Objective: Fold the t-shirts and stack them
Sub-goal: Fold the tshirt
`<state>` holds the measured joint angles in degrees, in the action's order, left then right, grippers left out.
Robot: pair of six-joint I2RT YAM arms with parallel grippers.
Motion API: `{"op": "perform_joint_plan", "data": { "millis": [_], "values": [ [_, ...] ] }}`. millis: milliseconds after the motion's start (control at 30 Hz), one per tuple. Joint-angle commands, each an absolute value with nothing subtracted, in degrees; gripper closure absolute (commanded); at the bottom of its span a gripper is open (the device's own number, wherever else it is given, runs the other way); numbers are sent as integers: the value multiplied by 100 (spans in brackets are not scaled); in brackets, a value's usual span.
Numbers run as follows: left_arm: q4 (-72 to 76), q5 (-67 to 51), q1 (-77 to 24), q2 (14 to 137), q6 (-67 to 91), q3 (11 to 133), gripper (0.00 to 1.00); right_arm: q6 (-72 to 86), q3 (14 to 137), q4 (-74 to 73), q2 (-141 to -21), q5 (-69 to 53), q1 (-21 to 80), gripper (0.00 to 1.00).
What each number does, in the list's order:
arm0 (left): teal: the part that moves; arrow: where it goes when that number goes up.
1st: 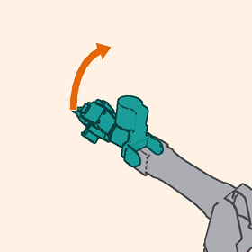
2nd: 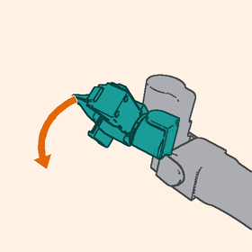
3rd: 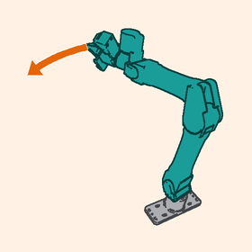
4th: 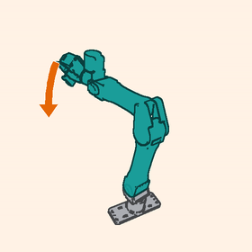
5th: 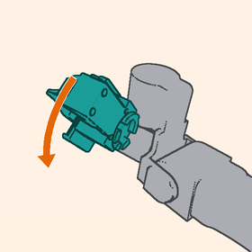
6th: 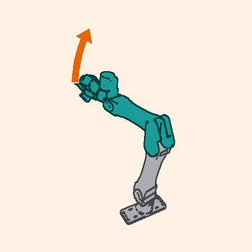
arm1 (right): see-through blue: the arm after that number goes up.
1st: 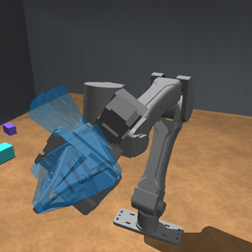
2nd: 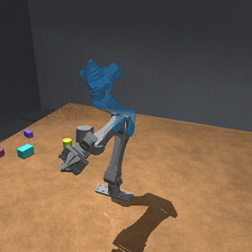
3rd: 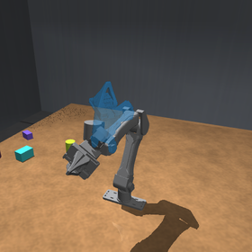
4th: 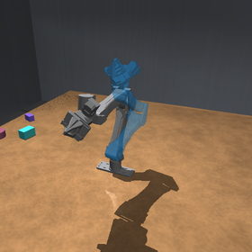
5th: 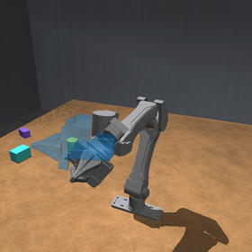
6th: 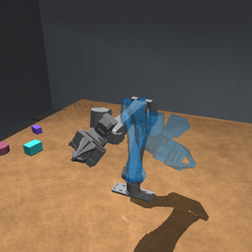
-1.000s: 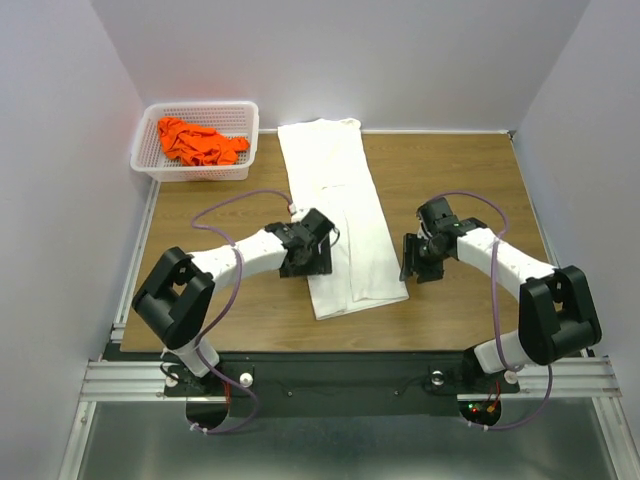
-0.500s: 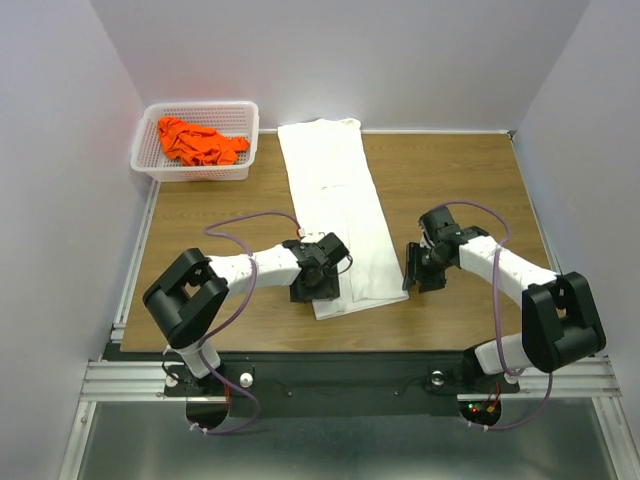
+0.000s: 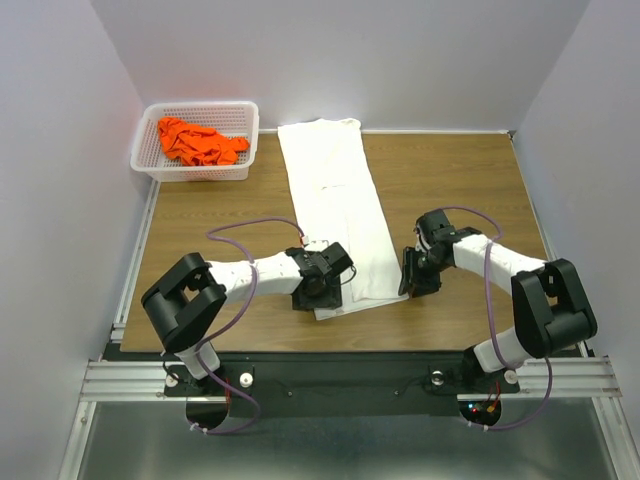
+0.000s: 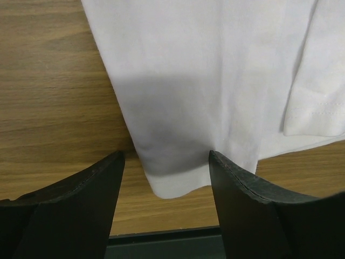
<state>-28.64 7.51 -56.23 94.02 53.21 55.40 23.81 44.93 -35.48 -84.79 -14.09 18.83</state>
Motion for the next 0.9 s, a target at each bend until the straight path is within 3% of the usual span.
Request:
{"op": "perform_joint_plan", "data": {
  "millis": [0, 133, 333, 433, 533, 867],
  "values": [
    [-3331, 598, -5748, 9334, 5511, 5256, 25, 2373, 4412, -3261, -8604, -1529, 1907, 52],
    [-3340, 527, -5757, 9281, 5537, 5133, 26, 2373, 4351, -3182, -8745, -1573, 1942, 56],
    [-3322, 484, -5766, 9439, 5502, 5071, 39, 2417, 4281, -3155, -8833, -1529, 2092, 62],
    [-3296, 501, -5783, 9562, 5414, 5115, 57, 2426, 4193, -3173, -8798, -1407, 2101, 79],
    [-3471, 466, -5783, 9589, 5326, 5203, 100, 2496, 4149, -3304, -8536, -1362, 2101, 98],
    [-4060, -544, -6178, 8666, 5151, 4975, 100, 2549, 4103, -4842, -7533, -2144, 2197, 99]
  ]
}}
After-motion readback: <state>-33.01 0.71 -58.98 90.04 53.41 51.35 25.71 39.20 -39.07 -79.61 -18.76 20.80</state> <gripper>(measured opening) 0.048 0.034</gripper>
